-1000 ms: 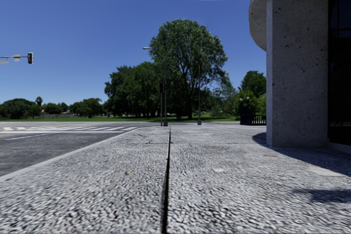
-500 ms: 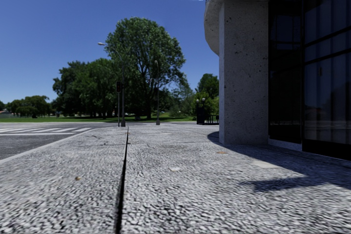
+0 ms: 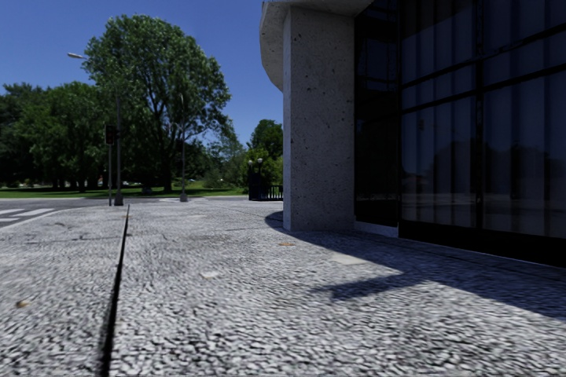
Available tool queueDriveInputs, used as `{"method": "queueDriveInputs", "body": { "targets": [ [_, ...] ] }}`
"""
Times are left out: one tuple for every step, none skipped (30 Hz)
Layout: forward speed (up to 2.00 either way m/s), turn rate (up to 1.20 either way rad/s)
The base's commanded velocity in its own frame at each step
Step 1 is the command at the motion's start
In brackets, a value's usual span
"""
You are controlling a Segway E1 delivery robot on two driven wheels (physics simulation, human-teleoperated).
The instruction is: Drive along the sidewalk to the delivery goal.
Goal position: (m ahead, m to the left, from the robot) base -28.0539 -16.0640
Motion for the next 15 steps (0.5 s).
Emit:
{"method": "queueDriveInputs", "body": {
  "targets": [
    [0.00, -0.60],
    [0.00, -0.60],
    [0.00, -0.60],
    [0.00, -0.60],
    [0.00, -0.60],
    [0.00, -0.60],
    [0.00, -0.60],
    [0.00, -0.60],
    [0.00, -0.60],
    [0.00, -0.60],
    [0.00, -0.60],
    [0.00, -0.60],
    [0.00, -0.60],
    [0.00, -0.60],
    [0.00, -0.60]
  ]
}}
